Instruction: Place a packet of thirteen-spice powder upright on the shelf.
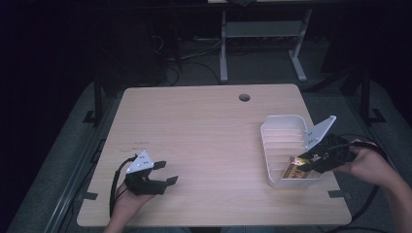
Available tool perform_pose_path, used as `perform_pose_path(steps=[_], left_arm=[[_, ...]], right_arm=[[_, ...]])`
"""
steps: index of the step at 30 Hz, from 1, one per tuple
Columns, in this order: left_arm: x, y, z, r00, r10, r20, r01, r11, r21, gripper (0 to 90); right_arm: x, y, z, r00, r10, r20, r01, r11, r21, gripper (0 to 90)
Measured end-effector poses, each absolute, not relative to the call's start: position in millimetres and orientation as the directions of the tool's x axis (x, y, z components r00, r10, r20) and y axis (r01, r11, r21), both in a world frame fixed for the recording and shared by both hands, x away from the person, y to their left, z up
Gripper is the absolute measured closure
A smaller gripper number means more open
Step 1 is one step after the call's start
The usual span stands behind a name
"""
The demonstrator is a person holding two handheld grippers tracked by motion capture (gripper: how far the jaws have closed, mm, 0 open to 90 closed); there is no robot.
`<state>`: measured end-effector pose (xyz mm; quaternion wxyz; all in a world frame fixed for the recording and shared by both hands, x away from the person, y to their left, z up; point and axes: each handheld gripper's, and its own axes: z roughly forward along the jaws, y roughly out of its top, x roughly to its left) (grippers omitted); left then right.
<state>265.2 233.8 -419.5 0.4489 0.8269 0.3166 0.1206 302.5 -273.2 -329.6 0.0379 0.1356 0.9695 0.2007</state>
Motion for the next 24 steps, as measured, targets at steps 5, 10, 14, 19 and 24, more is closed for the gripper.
perform_pose_path(steps=[5,10,14,19,24], left_arm=[[265,234,-419,0.769,0.633,-0.083,0.415,-0.397,0.819,27.8],[265,234,-420,0.770,0.633,-0.083,0.416,-0.399,0.817,27.8],[265,234,-419,0.770,0.633,-0.082,0.415,-0.398,0.818,27.8],[265,234,-420,0.770,0.633,-0.081,0.415,-0.399,0.818,27.8],[265,234,-420,0.770,0.633,-0.082,0.415,-0.399,0.818,27.8]], right_arm=[[303,-274,-336,-0.958,0.287,-0.014,0.258,0.881,0.397,63.9],[304,-276,-342,-0.953,0.304,-0.016,0.271,0.871,0.410,62.5],[303,-277,-342,-0.951,0.309,-0.017,0.275,0.870,0.410,62.1],[302,-278,-345,-0.949,0.313,-0.026,0.273,0.861,0.429,61.4],[303,-277,-347,-0.947,0.320,-0.029,0.278,0.861,0.425,57.0]])
